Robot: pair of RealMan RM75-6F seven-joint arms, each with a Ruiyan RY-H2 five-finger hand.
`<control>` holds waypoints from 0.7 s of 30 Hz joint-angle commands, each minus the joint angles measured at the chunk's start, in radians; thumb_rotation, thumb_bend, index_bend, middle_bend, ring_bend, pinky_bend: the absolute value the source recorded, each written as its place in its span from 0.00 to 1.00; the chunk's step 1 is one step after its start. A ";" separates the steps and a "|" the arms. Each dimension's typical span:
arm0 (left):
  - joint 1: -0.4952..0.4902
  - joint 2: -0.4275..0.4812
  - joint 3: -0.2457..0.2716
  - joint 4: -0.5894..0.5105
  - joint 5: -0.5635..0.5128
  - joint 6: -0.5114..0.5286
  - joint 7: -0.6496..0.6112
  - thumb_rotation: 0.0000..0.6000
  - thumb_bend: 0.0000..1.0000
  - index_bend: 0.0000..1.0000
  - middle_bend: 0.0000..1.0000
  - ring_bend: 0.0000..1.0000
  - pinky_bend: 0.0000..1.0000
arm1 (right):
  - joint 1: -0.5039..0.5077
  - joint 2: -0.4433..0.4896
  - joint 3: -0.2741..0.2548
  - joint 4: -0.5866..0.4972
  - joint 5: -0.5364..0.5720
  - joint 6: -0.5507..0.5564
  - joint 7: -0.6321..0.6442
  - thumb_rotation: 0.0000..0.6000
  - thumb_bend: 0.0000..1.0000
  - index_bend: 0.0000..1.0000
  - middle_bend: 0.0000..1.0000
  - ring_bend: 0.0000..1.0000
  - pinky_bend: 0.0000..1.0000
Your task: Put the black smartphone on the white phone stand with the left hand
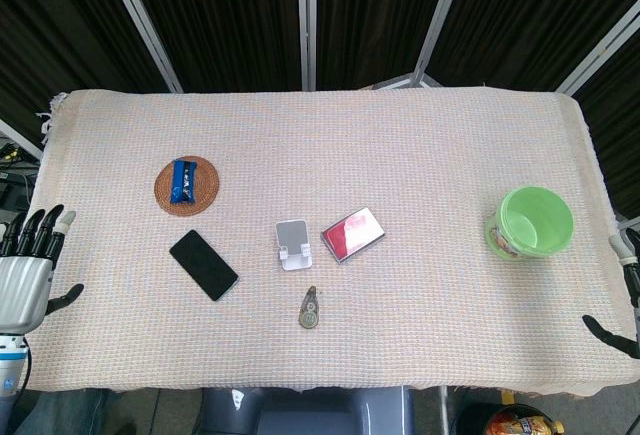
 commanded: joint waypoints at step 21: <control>-0.300 -0.193 0.007 0.373 0.188 -0.457 -0.139 1.00 0.00 0.15 0.08 0.14 0.21 | 0.009 -0.004 0.000 -0.066 0.024 -0.027 -0.097 1.00 0.00 0.00 0.00 0.00 0.00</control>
